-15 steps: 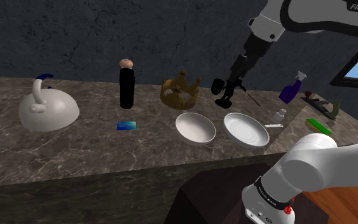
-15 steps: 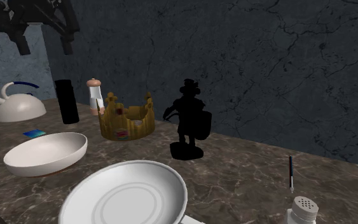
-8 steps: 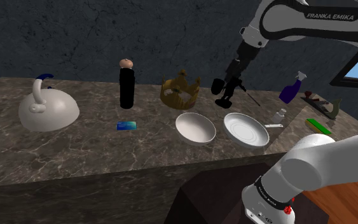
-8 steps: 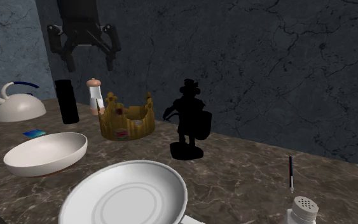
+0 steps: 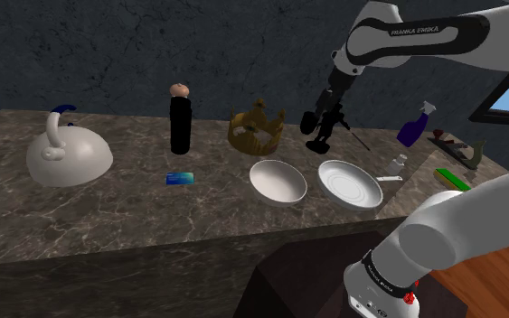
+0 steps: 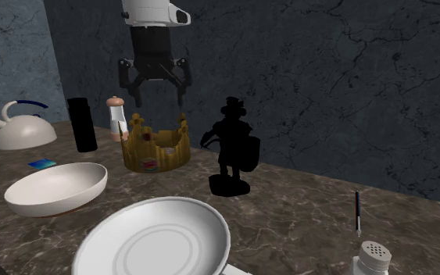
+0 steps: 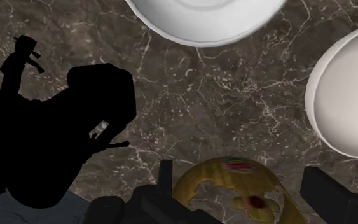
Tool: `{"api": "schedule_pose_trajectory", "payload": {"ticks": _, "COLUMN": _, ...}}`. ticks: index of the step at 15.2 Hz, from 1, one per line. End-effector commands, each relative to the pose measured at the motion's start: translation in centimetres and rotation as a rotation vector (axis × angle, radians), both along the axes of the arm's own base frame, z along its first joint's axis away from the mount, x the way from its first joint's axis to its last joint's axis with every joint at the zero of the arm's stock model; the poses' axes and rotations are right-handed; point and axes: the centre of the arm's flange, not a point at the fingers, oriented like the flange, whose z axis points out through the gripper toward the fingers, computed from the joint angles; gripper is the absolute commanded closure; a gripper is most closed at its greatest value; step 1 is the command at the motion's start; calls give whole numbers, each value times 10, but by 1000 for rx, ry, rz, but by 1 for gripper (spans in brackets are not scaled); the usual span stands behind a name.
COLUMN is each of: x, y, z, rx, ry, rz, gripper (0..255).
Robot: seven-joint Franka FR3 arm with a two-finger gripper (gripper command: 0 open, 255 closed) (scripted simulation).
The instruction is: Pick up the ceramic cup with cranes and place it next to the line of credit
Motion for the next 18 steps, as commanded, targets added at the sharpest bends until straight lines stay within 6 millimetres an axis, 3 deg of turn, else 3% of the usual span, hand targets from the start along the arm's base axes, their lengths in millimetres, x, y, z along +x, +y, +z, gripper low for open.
{"api": "schedule_pose_trajectory", "payload": {"ticks": 1, "x": 16, "y": -18, "z": -13, "rx": -4, "ry": 4, "rz": 8, "gripper": 0}}
{"api": "schedule_pose_trajectory", "payload": {"ticks": 18, "x": 146, "y": -173, "z": -111, "rx": -30, "ry": 35, "rz": 63, "gripper": 0}}
